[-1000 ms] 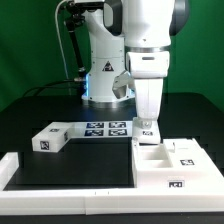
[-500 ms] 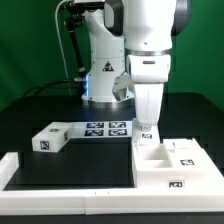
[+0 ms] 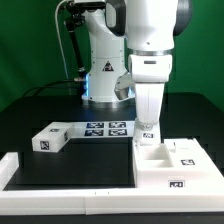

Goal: Assemble cabinet

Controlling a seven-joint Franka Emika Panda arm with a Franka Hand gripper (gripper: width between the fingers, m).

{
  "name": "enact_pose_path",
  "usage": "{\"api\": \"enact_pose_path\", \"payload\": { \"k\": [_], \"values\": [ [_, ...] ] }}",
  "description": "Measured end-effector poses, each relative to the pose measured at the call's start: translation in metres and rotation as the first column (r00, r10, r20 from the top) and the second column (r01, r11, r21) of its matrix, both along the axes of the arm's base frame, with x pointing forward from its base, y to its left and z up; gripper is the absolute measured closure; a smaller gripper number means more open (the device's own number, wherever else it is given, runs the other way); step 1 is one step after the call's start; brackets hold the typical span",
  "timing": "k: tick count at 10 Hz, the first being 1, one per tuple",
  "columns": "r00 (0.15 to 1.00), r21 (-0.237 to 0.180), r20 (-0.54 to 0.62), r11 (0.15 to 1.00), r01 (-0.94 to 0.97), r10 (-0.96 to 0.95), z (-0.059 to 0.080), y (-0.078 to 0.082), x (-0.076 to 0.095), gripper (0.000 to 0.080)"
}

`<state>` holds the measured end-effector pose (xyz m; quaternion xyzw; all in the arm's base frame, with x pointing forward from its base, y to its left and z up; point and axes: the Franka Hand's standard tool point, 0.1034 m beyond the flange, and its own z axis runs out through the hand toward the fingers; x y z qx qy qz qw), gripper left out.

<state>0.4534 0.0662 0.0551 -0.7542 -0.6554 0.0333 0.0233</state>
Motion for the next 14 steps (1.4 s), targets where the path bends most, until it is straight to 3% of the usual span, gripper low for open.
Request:
{"api": "enact_pose_path", "payload": {
  "k": [4,14],
  "values": [
    [1.000,-0.005,0.000,1.000,-0.004,0.004,0.003,0.001,-0.011,0.0729],
    [0.994,0.040,0.109,0.999,0.011,-0.016,0.001,0.005,0.000,0.0729]
  ]
}}
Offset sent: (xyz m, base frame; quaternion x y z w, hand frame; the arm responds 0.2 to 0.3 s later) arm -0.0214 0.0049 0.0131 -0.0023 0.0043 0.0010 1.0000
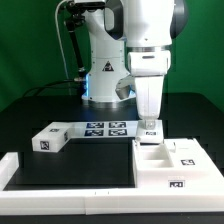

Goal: Assemble cabinet

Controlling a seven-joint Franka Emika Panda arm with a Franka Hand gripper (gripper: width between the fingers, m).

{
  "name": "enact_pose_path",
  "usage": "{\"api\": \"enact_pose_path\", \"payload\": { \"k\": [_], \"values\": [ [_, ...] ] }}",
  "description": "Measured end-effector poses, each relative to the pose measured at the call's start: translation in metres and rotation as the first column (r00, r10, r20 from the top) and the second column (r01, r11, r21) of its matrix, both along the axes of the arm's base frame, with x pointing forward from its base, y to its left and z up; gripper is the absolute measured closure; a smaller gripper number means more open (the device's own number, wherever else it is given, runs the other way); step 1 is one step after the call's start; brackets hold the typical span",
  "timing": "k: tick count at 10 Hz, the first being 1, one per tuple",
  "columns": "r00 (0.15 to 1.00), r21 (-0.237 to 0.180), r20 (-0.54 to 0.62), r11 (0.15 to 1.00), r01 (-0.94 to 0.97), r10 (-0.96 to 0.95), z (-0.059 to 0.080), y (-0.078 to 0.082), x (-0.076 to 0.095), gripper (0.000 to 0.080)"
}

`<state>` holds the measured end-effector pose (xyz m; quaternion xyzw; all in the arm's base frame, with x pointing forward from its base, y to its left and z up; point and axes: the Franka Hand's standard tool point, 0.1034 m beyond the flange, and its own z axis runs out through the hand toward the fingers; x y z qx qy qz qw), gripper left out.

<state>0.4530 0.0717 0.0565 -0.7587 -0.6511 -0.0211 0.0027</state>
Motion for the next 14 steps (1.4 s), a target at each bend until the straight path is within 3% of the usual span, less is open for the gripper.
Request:
{"api": "enact_pose_path", "payload": {
  "k": [10,14],
  "values": [
    [0.998,0.020,0.041,0.999,-0.038,0.037,-0.005,-0.004,0.024,0.0729],
    [0.997,0.018,0.045,0.998,-0.063,0.062,-0.004,-0.005,0.026,0.0729]
  ]
}}
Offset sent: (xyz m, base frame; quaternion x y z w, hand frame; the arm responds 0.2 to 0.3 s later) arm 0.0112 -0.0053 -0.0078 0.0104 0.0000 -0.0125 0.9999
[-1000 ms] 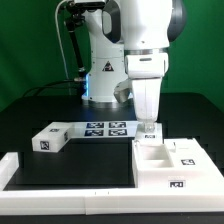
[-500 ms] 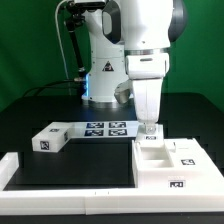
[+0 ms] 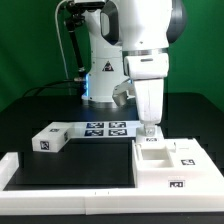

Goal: Assemble cabinet

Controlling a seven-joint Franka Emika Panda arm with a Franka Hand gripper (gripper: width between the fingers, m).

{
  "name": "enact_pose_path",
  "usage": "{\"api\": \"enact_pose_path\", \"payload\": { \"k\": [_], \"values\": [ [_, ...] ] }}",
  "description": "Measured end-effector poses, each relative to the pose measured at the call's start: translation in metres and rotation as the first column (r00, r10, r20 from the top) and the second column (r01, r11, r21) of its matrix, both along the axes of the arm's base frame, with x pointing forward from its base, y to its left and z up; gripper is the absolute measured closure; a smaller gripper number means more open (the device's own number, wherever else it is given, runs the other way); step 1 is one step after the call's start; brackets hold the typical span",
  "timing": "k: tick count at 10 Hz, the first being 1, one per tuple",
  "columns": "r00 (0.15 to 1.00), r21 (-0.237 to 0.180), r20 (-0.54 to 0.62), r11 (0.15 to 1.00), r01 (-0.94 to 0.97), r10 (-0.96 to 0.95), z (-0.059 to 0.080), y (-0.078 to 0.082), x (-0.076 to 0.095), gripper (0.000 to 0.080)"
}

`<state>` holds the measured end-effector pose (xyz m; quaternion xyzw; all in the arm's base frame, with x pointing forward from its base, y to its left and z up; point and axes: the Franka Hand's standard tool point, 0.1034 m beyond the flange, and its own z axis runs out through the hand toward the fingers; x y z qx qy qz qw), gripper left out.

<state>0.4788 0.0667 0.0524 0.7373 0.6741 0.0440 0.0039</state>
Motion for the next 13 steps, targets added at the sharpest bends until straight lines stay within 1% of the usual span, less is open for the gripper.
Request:
{"api": "enact_pose_path", "payload": {
  "k": [3,4,7,9,13],
  "values": [
    [1.000,0.000,-0.002,1.000,0.000,0.000,0.000,0.000,0.000,0.0729],
    [1.000,-0.005,-0.008,1.000,-0.003,0.003,0.001,-0.001,0.006,0.0729],
    [1.000,-0.011,-0.025,1.000,0.001,-0.001,0.003,-0.003,0.035,0.0729],
    [1.000,-0.011,-0.027,1.000,0.006,-0.007,0.004,-0.004,0.051,0.0729],
    [1.000,-0.008,-0.018,1.000,-0.006,0.006,0.004,-0.006,0.074,0.0729]
  ]
}}
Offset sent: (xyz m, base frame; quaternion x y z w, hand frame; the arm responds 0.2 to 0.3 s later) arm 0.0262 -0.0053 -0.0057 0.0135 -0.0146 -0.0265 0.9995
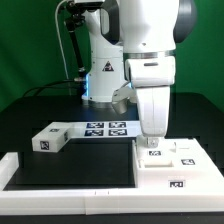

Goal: Assemble cabinet

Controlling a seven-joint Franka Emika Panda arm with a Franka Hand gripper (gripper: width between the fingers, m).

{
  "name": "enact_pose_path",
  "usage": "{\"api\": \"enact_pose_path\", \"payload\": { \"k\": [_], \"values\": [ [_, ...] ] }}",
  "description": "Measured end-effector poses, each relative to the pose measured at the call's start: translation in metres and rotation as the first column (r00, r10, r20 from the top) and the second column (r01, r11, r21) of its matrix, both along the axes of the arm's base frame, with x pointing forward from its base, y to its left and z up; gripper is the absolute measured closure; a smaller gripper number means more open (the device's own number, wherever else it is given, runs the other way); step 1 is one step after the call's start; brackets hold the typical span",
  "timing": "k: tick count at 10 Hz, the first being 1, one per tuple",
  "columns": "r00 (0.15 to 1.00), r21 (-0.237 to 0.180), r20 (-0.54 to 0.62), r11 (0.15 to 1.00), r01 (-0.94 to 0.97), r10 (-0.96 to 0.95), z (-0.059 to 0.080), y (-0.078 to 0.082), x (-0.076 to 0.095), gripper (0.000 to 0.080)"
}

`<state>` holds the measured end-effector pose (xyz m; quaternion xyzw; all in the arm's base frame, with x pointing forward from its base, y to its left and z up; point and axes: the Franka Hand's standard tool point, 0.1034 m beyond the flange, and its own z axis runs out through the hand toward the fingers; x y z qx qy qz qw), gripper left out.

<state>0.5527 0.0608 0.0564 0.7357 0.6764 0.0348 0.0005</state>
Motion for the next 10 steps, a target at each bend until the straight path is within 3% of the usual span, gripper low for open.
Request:
{"api": "enact_pose_path", "payload": {
  "k": [4,10],
  "values": [
    [1.000,0.002,0.005,1.000,-0.004,0.004,0.001,-0.001,0.023,0.0727],
    [1.000,-0.003,-0.012,1.000,-0.012,0.012,0.000,-0.002,0.026,0.0727]
  ]
}}
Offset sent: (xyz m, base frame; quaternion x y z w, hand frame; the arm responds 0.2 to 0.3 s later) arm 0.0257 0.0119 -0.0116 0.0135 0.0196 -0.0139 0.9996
